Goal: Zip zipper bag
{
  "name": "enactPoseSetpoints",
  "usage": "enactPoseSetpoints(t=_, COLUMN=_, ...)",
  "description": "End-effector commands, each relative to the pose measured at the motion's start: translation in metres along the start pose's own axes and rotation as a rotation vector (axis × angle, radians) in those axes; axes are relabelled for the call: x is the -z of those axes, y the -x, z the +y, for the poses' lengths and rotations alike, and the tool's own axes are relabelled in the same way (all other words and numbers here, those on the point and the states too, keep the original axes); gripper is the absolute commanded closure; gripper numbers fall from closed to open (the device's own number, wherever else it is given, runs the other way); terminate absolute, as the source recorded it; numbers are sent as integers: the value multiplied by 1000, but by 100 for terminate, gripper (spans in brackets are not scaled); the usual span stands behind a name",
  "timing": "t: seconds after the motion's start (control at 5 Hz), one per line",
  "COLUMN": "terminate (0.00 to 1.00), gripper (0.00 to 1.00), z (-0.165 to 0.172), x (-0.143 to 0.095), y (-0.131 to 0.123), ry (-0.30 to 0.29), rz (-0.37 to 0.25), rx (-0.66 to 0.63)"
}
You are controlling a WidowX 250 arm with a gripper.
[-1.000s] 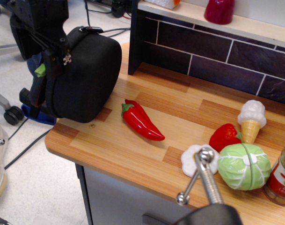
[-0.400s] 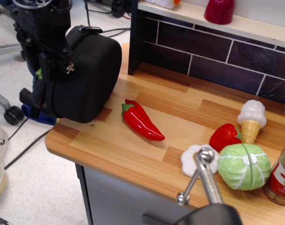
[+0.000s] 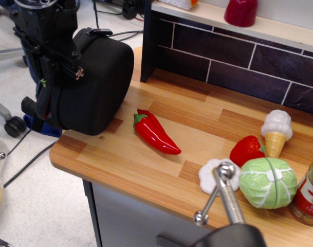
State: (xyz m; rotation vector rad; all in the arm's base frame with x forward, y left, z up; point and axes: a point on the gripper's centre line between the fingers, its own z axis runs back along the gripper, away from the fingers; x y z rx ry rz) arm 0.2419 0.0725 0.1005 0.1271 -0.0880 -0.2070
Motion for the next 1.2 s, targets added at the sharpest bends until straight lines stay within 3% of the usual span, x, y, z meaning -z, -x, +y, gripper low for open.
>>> enactPoseSetpoints(t=0.0, terminate=0, gripper=100, z=-12, x=-5, y=9, ry=77, rz=21, rx=-31)
enactPoseSetpoints(t=0.4, terminate=0, gripper=100, z=-11, x=11, y=46, ry=0, rz=0, rx=-44)
enactPoseSetpoints(t=0.6, terminate=0, gripper=100, z=-10, x=25, y=52, ry=-39, rz=0, rx=-49)
enactPoseSetpoints(t=0.8, terminate=0, gripper=100, z=-18, x=61, y=38, ry=-85, rz=-13, rx=-41)
enactPoseSetpoints(t=1.0, terminate=100, gripper=100, z=-33, x=81, y=23, ry=-52, rz=-61, rx=-26)
